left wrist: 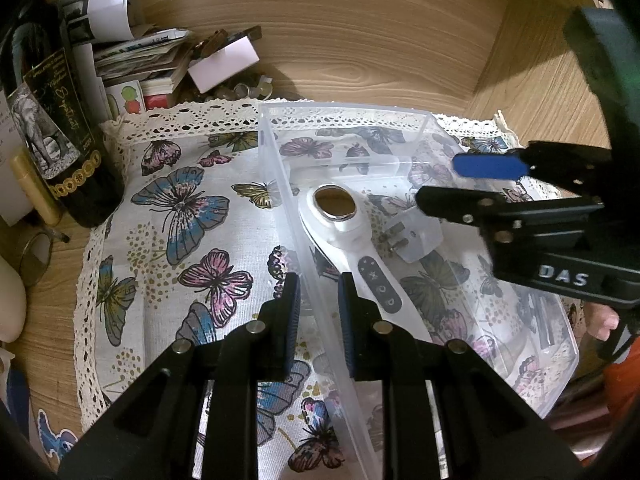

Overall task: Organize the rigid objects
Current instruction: 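Lower the white plug adapter into the clear box beside the massager and release, then grasp the black clip from the cloth with the right tool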

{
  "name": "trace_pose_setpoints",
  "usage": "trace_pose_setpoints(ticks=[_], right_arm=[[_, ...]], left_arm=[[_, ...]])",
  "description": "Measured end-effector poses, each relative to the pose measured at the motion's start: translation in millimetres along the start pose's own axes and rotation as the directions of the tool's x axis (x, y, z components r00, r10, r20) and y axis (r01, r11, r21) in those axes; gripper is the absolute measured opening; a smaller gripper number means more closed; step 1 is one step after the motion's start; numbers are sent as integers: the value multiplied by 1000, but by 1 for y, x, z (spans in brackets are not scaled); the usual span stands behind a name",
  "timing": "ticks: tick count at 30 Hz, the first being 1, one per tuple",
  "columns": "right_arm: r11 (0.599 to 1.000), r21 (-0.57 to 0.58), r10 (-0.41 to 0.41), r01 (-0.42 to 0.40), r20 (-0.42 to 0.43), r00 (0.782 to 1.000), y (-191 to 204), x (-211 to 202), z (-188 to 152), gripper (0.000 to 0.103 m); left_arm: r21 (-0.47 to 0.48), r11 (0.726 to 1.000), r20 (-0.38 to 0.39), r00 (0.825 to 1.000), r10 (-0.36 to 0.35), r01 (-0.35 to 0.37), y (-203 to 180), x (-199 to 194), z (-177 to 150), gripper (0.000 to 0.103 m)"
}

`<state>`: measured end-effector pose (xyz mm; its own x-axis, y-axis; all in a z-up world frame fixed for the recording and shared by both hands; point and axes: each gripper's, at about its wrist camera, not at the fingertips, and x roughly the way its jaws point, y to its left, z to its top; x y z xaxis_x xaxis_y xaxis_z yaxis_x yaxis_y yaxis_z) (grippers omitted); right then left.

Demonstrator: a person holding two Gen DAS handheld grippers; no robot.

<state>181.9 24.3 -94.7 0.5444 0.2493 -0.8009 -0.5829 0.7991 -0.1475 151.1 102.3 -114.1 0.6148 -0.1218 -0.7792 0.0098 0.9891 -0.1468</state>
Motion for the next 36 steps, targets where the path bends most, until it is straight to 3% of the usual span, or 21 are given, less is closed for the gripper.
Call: trace_pose_setpoints(ticks=[5, 7, 9, 19, 25, 36], right_arm=[[999, 29, -16, 15, 42, 999, -10, -18, -2, 53], [999, 43, -32, 29, 64, 997, -17, -26, -4, 63], [997, 60, -56, 51, 87, 995, -24, -33, -5, 67], [963, 221, -187, 157, 118, 975, -87, -65, -15, 69], [933, 303, -220, 192, 62, 974, -122, -50, -26, 69], [915, 361, -166, 178, -66, 984, -144, 8, -52, 69]], left_arm=[[4, 1000, -2, 1000, 9, -9, -2, 1, 1, 19], [5, 1000, -1, 1000, 6, -6, -2, 0, 0, 19], [5, 1000, -3, 1000, 7, -7, -2, 1, 1, 19], [6, 1000, -2, 1000, 8, -8, -2, 0, 0, 19], [7, 1000, -1, 1000, 9, -9, -2, 1, 0, 19], [5, 1000, -4, 1000, 3, -3, -1, 1, 0, 19]])
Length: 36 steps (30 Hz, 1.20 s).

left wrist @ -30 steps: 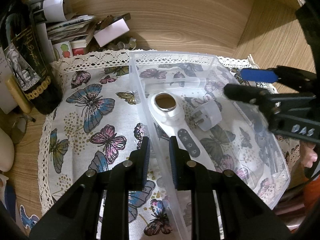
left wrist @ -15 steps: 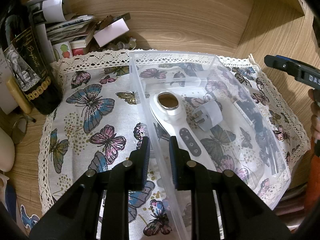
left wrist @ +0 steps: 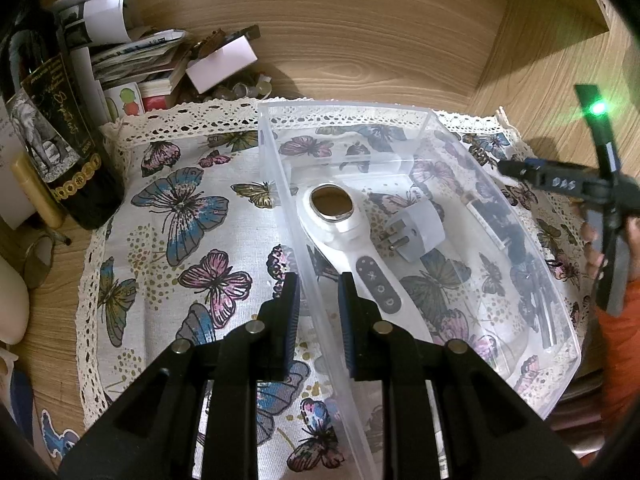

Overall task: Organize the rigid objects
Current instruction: 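Grasp the black clip from the cloth with the right tool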

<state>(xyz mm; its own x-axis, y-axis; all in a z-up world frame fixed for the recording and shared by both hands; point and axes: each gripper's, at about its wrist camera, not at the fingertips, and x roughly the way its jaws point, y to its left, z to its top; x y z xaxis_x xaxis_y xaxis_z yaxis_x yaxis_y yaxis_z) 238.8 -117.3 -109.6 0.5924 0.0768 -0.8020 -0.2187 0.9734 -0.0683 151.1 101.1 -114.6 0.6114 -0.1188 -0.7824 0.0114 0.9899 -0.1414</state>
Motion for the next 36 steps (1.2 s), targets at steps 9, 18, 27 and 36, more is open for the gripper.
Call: trace_pose_setpoints(ticks=[9, 18, 27, 36], right_arm=[[999, 30, -25, 26, -29, 999, -8, 40, 23, 68], [998, 58, -2, 5, -52, 999, -13, 59, 25, 33], [999, 9, 38, -38, 48, 998, 5, 1, 14, 33], [995, -75, 82, -71, 149, 985, 36, -53, 12, 33]], left_arm=[[-2, 1000, -5, 1000, -1, 1, 1, 1, -2, 19], [-6, 1000, -16, 1000, -4, 4, 2, 6, -1, 19], [-6, 1000, -16, 1000, -4, 4, 2, 6, -1, 19], [-5, 1000, -15, 1000, -3, 2, 2, 6, -1, 19]])
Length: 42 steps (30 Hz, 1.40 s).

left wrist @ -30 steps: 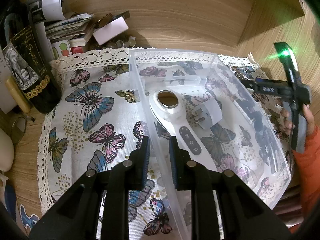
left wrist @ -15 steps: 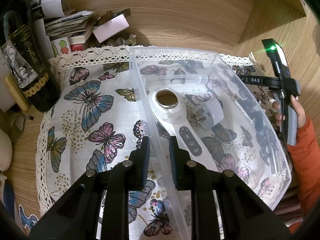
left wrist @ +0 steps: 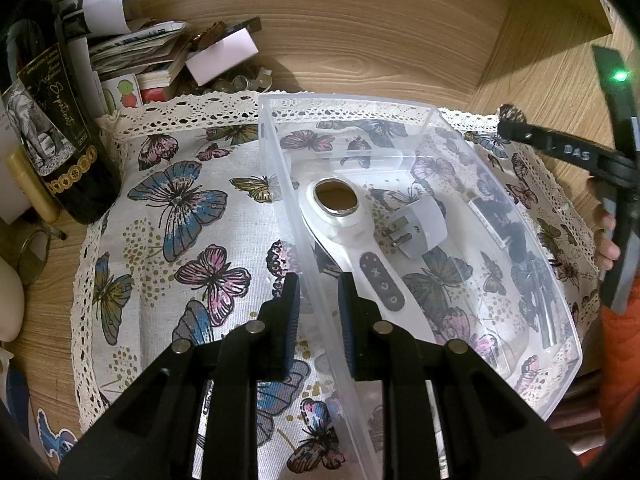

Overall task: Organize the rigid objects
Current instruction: 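Grasp the black clip from the cloth with the right tool, then drop the black clip into the clear box with the right tool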

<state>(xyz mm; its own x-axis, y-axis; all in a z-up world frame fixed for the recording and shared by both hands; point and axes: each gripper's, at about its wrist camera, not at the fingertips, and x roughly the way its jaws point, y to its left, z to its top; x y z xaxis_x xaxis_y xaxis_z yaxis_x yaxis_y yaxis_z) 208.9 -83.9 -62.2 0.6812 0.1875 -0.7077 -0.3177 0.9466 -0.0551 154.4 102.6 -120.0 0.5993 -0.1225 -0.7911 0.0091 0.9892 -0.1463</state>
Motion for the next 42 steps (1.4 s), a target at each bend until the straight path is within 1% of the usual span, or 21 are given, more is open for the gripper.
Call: trace_pose_setpoints(ticks=[7, 13, 21, 26, 30, 34, 38, 42], right_arm=[[998, -53, 48, -45, 50, 998, 25, -9, 9, 33], [990, -105, 98, -91, 59, 994, 48, -13, 8, 33], [971, -173, 165, -164, -7, 986, 79, -7, -7, 33], [965, -187, 182, -185, -37, 983, 87, -4, -16, 33], [954, -215, 192, -207, -87, 977, 96, 1, -24, 33], [948, -249, 179, -198, -97, 979, 104, 4, -32, 33], [941, -250, 200, -228, -133, 971, 108, 8, -35, 33], [937, -252, 204, -243, -171, 964, 114, 15, -38, 33]], left_arm=[[-1, 1000, 0, 1000, 0, 0, 0, 0, 0, 19], [-2, 1000, 3, 1000, -3, 3, 0, 1, 0, 19], [-1, 1000, 3, 1000, -8, 8, 0, 1, 2, 19], [-1, 1000, 3, 1000, -7, 7, 0, 1, 2, 19], [1, 1000, 3, 1000, -7, 7, 0, 1, 3, 19], [0, 1000, 4, 1000, -8, 8, 0, 2, 3, 19], [1, 1000, 6, 1000, -9, 9, -1, 2, 3, 19], [0, 1000, 7, 1000, -11, 11, -1, 2, 2, 19]])
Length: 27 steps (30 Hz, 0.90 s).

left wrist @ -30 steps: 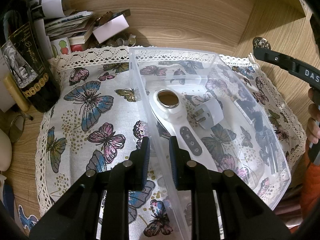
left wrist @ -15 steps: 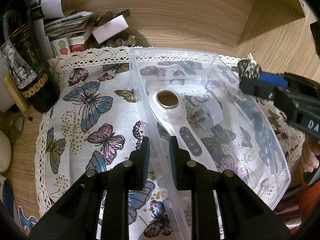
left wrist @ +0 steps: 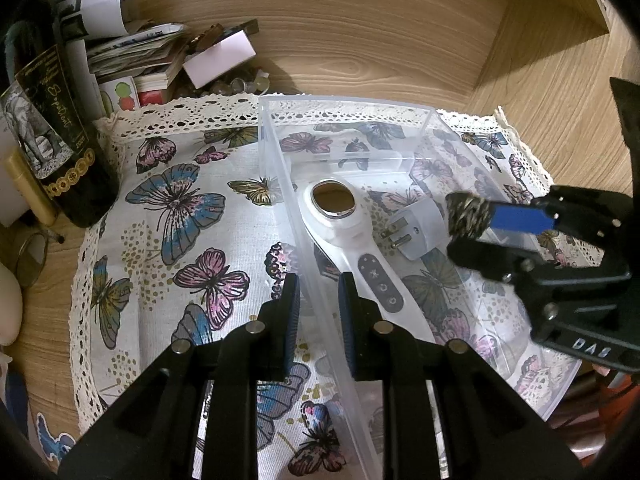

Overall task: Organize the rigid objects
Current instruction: 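Drop the black clip into the clear box with the right tool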

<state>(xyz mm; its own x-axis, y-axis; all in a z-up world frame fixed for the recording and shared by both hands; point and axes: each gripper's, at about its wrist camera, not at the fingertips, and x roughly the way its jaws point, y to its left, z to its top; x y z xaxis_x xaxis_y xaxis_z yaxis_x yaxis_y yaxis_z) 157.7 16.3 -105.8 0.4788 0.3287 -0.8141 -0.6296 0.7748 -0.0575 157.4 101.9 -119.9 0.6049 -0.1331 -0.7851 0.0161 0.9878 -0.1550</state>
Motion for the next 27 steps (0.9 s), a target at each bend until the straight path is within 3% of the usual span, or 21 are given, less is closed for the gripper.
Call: trace_pose_setpoints(ticks=[8, 16, 21, 27], right_arm=[[1000, 8, 0, 0, -19, 1000, 0, 6, 2, 35], [998, 39, -42, 39, 64, 997, -13, -21, 6, 44], [992, 89, -99, 88, 135, 986, -31, -43, 6, 56], [970, 172, -202, 171, 179, 963, -62, -61, 2, 57]], left_arm=[[1, 1000, 1, 1000, 0, 0, 0, 0, 0, 19], [0, 1000, 1, 1000, 0, 0, 0, -1, 0, 20], [-1, 1000, 1, 1000, 0, 0, 0, -1, 0, 20], [3, 1000, -2, 1000, 2, -2, 0, -1, 0, 19]])
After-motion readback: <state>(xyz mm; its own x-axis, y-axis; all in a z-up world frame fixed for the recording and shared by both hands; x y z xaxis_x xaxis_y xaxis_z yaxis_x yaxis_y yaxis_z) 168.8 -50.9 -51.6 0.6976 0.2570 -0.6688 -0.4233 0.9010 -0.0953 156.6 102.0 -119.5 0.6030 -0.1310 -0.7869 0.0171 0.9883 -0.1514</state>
